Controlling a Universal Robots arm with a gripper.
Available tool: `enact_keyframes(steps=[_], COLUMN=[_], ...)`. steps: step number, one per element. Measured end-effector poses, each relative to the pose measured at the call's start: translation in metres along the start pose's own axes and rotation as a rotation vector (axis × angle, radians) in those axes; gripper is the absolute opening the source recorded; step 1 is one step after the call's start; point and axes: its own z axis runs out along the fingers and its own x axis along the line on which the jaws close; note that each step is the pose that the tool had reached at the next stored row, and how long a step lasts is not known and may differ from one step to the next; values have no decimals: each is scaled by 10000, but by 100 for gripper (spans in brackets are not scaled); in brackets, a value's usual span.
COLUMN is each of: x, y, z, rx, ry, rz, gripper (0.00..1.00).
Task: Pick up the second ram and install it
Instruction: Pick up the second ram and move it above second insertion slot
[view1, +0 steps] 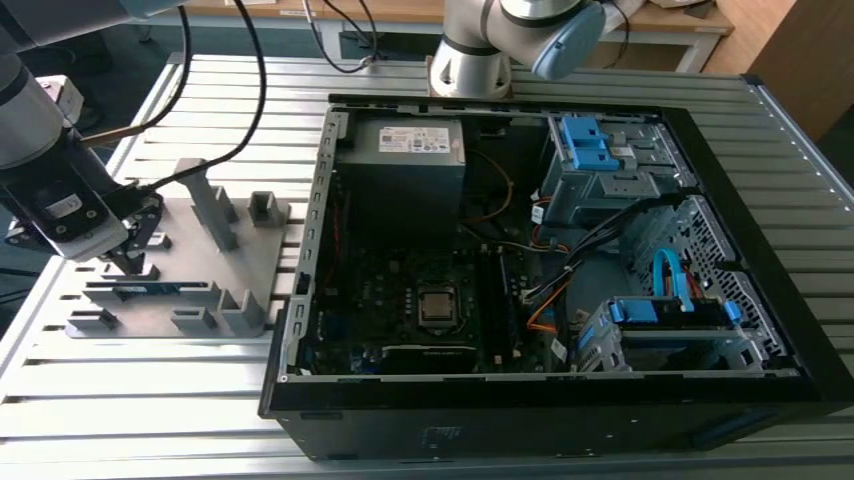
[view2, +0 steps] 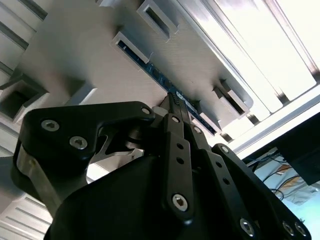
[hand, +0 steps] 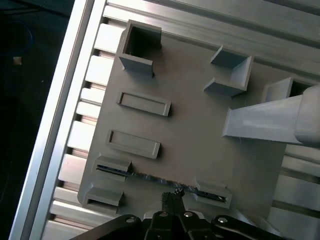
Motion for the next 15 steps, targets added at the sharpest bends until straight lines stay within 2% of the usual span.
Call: enact_keyframes(steps=[15], x=[0], y=[0], z=[0], rx=[-30], ry=[35], rz=[-1235], gripper=[10])
